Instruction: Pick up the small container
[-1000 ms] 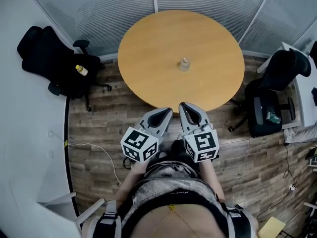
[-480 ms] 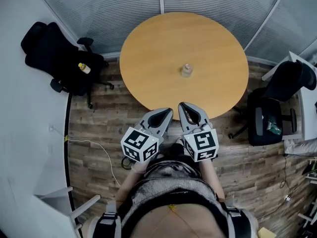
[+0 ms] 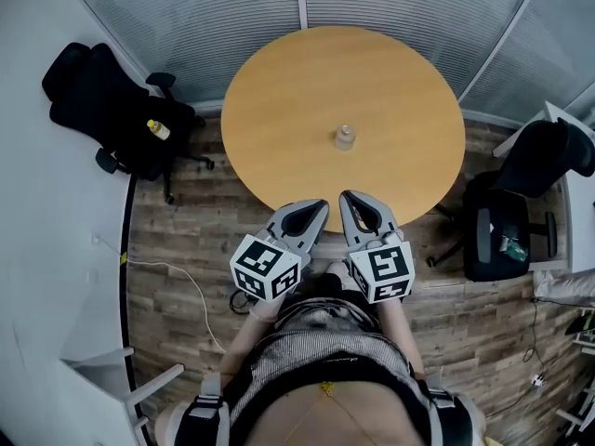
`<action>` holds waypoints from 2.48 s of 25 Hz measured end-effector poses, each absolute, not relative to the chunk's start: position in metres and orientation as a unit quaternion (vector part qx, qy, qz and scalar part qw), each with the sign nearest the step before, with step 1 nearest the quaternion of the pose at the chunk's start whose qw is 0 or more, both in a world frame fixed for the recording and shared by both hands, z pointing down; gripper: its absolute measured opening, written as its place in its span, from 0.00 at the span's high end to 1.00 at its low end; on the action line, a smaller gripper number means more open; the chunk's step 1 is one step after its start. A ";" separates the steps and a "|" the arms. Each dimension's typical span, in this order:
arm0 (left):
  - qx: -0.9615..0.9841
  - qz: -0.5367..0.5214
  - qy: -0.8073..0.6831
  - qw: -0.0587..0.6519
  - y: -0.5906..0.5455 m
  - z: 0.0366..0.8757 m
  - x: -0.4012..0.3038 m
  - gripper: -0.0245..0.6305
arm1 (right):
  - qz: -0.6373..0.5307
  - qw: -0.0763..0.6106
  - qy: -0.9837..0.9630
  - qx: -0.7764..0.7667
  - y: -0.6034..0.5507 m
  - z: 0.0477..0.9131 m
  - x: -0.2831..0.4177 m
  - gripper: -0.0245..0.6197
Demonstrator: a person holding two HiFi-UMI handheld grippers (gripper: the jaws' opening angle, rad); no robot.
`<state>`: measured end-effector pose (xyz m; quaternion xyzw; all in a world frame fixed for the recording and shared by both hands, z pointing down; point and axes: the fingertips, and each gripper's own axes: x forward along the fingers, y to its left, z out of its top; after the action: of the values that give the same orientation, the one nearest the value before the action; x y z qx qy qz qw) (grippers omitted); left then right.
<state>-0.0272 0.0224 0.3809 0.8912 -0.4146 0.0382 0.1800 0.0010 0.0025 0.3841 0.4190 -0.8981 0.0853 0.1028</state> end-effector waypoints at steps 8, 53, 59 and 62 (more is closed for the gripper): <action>0.883 0.029 -0.429 0.187 0.016 0.385 0.000 0.96 | 0.085 0.111 -0.903 0.407 -0.009 0.393 0.028 0.93; 0.911 0.044 -0.368 0.182 -0.069 0.386 -0.054 0.96 | 0.091 0.124 -0.876 0.456 -0.087 0.402 -0.022 0.93; 0.915 0.040 -0.356 0.186 -0.082 0.389 -0.067 0.96 | 0.094 0.129 -0.869 0.468 -0.099 0.406 -0.034 0.93; 0.916 0.037 -0.353 0.186 -0.089 0.390 -0.075 0.96 | 0.095 0.129 -0.866 0.473 -0.104 0.407 -0.041 0.93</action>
<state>-0.0753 -0.0894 0.3905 0.9162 -0.3527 0.0374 0.1863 -0.0412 -0.1043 0.4069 0.4735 -0.8661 0.0949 0.1290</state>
